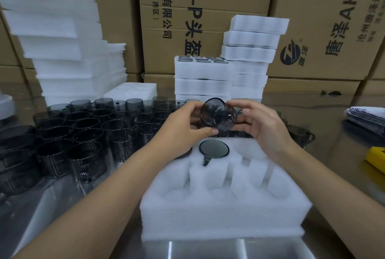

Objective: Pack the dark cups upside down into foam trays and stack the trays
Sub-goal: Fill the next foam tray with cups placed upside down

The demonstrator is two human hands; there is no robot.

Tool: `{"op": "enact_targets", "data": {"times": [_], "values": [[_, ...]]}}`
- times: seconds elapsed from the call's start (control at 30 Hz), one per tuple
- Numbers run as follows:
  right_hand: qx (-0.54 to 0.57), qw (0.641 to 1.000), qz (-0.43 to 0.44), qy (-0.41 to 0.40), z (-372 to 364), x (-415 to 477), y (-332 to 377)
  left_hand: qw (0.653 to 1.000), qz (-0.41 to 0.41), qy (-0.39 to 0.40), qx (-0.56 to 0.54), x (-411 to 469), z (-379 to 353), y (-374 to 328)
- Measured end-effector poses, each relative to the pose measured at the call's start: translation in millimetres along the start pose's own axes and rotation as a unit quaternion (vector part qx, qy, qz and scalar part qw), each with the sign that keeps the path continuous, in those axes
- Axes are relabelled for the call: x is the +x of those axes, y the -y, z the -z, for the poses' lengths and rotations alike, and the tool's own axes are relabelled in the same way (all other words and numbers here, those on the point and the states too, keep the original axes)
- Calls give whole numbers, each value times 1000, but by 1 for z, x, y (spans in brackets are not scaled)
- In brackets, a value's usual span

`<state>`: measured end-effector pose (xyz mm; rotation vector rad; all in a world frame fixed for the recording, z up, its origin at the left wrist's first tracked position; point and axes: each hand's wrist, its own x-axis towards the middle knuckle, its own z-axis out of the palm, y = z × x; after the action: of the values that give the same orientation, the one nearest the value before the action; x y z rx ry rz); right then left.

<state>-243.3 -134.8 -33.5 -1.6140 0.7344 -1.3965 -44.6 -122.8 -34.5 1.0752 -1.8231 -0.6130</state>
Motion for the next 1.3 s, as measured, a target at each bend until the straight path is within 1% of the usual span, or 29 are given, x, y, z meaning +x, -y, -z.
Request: {"op": "enact_targets", "data": {"times": [0.17, 0.3, 0.47, 0.57, 0.67, 0.73, 0.8, 0.87, 0.93, 0.97, 1.1, 1.17, 1.3], "values": [[8, 1000, 9, 5, 0, -2, 0, 999, -18, -12, 31, -2, 0, -1], [3, 1000, 17, 13, -1, -4, 1, 994, -61, -33, 83, -6, -1, -4], [8, 999, 23, 26, -3, -7, 4, 985, -118, -50, 114, -9, -2, -5], [-25, 999, 37, 25, -4, -11, 6, 981, -138, -51, 124, -9, -2, -6], [-76, 996, 40, 12, -4, -13, 6, 980, -147, -48, 127, -10, -3, -7], [-85, 995, 45, -5, -5, -13, 8, 981, -144, -47, 121, -10, -3, -8], [-72, 995, 51, -37, -7, -12, 10, 983, -140, -37, 117, -11, -3, -8], [-86, 992, 51, -83, -5, -11, 12, 981, -141, -8, 132, -12, -2, -9], [-108, 988, 34, -107, -1, -10, 15, 977, -146, 33, 155, -14, -2, -11], [-122, 987, 13, -105, 3, -9, 17, 974, -148, 50, 167, -15, -2, -12], [-213, 971, -94, -45, 19, -8, 23, 967, -151, 82, 188, -15, -3, -13], [-236, 965, -106, -35, 23, -8, 26, 964, -155, 87, 196, -16, -3, -13], [-296, 950, -102, -12, 24, -11, 31, 962, -145, 101, 206, -18, -3, -15]]}}
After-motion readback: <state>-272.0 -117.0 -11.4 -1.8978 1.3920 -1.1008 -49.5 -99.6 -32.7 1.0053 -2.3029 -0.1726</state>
